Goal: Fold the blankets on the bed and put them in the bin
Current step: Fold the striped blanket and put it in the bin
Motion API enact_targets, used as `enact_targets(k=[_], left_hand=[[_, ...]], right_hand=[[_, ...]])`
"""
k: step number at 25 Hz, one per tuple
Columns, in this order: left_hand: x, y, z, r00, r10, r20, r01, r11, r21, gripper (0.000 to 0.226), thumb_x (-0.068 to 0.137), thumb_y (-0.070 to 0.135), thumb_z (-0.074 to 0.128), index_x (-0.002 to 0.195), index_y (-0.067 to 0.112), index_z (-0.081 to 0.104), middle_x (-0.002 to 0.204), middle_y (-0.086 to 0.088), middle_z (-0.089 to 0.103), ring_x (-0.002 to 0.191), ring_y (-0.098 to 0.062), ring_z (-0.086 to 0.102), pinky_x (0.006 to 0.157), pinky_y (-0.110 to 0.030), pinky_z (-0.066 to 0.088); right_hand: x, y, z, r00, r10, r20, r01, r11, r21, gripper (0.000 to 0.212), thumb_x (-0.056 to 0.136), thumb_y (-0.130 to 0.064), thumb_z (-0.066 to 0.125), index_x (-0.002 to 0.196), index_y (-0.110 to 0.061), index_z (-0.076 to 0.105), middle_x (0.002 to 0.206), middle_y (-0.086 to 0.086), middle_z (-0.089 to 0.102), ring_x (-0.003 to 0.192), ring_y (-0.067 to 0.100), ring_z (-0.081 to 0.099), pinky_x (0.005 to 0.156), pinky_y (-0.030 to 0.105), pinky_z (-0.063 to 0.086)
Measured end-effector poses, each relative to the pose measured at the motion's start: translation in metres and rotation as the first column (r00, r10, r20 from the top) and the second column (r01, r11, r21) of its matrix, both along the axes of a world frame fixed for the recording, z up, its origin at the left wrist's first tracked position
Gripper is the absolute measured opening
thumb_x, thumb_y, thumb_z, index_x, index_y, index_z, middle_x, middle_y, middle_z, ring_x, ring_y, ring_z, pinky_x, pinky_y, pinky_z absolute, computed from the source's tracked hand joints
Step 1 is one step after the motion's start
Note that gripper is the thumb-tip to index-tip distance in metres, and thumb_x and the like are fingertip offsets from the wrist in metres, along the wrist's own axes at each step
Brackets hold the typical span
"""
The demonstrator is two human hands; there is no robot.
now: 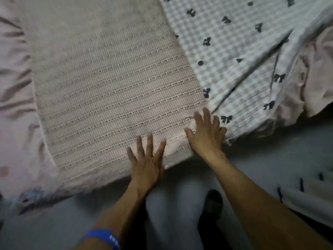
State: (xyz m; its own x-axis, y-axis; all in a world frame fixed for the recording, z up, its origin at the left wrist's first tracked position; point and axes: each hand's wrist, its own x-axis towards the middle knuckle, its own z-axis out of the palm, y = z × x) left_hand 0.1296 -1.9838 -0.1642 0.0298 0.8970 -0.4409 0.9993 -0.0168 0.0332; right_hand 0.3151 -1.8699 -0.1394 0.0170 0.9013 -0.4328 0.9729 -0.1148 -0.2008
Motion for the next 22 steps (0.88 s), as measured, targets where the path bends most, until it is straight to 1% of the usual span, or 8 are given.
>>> enact_targets(k=[3, 5, 7, 12, 18, 19, 20, 22], left_hand=[[0.036, -0.053, -0.003, 0.996, 0.085, 0.034, -0.081, 0.992, -0.095, 0.086, 0.08, 0.034, 0.061, 0.154, 0.033, 0.016, 0.162, -0.013, 0.002, 0.146, -0.044, 0.003, 0.102, -0.076, 0.008], [0.051, -0.063, 0.007, 0.979, 0.197, 0.045, -0.191, 0.975, -0.115, 0.097, 0.077, 0.035, 0.065, 0.154, 0.038, 0.005, 0.16, -0.006, -0.016, 0.148, -0.039, -0.003, 0.105, -0.073, 0.005], [0.059, -0.065, 0.012, 0.966, 0.253, 0.062, -0.242, 0.959, -0.149, 0.095, 0.082, 0.039, 0.062, 0.153, 0.037, -0.001, 0.156, -0.001, -0.026, 0.148, -0.034, -0.01, 0.11, -0.07, -0.002], [0.085, -0.088, 0.029, 0.879, 0.469, 0.087, -0.44, 0.868, -0.229, 0.085, 0.09, 0.038, 0.052, 0.154, 0.034, -0.004, 0.161, 0.0, -0.017, 0.148, -0.026, -0.011, 0.111, -0.065, -0.006], [0.125, -0.143, 0.048, 0.812, 0.557, 0.174, -0.541, 0.831, -0.132, 0.089, 0.087, 0.049, 0.057, 0.155, 0.031, 0.002, 0.163, -0.003, 0.002, 0.148, -0.029, 0.005, 0.112, -0.064, 0.0], [0.133, -0.155, 0.052, 0.71, 0.668, 0.224, -0.65, 0.744, -0.157, 0.084, 0.088, 0.05, 0.056, 0.155, 0.03, 0.01, 0.161, -0.001, 0.011, 0.146, -0.027, 0.014, 0.113, -0.061, 0.005], [0.142, -0.167, 0.055, 0.508, 0.811, 0.29, -0.786, 0.574, -0.228, 0.078, 0.089, 0.05, 0.056, 0.153, 0.029, 0.018, 0.158, 0.001, 0.022, 0.142, -0.025, 0.024, 0.115, -0.056, 0.012], [0.152, -0.184, 0.056, -0.137, 0.91, 0.391, -0.854, 0.091, -0.512, 0.065, 0.09, 0.049, 0.058, 0.146, 0.026, 0.034, 0.145, 0.001, 0.043, 0.128, -0.021, 0.043, 0.11, -0.042, 0.03]], right_hand=[[0.031, -0.05, -0.011, 0.93, -0.19, -0.313, 0.249, 0.956, 0.158, 0.062, 0.079, -0.026, 0.07, 0.135, -0.021, 0.044, 0.139, 0.006, 0.042, 0.121, 0.029, 0.048, 0.098, 0.047, 0.037], [0.053, -0.064, -0.017, 0.678, -0.435, -0.593, 0.503, 0.862, -0.057, 0.071, 0.075, -0.013, 0.077, 0.136, -0.022, 0.043, 0.13, 0.005, 0.05, 0.106, 0.019, 0.057, 0.087, 0.031, 0.048], [0.071, -0.068, -0.029, 0.479, -0.565, -0.672, 0.507, 0.803, -0.314, 0.07, 0.073, -0.004, 0.078, 0.13, -0.027, 0.044, 0.12, 0.005, 0.06, 0.095, 0.014, 0.062, 0.076, 0.022, 0.051], [0.099, -0.091, -0.05, 0.729, -0.542, -0.418, 0.26, 0.785, -0.563, 0.037, 0.076, -0.011, 0.08, 0.112, -0.008, 0.07, 0.108, 0.01, 0.073, 0.094, 0.024, 0.069, 0.089, 0.039, 0.056], [0.101, -0.164, -0.002, 0.616, -0.589, -0.522, 0.169, 0.747, -0.643, 0.019, 0.091, -0.006, 0.064, 0.109, -0.01, 0.069, 0.112, 0.009, 0.071, 0.093, 0.016, 0.067, 0.085, 0.024, 0.053], [0.102, -0.175, 0.006, 0.571, -0.602, -0.558, 0.175, 0.754, -0.633, 0.019, 0.094, -0.004, 0.061, 0.109, -0.012, 0.067, 0.113, 0.007, 0.07, 0.092, 0.012, 0.067, 0.083, 0.019, 0.053], [0.103, -0.185, 0.013, 0.512, -0.621, -0.594, 0.191, 0.756, -0.626, 0.019, 0.095, -0.004, 0.058, 0.108, -0.014, 0.066, 0.112, 0.005, 0.071, 0.091, 0.01, 0.067, 0.082, 0.017, 0.052], [0.105, -0.199, 0.028, 0.405, -0.659, -0.634, 0.256, 0.747, -0.613, 0.018, 0.095, -0.006, 0.059, 0.108, -0.016, 0.066, 0.106, -0.001, 0.073, 0.092, 0.011, 0.07, 0.08, 0.02, 0.053]])
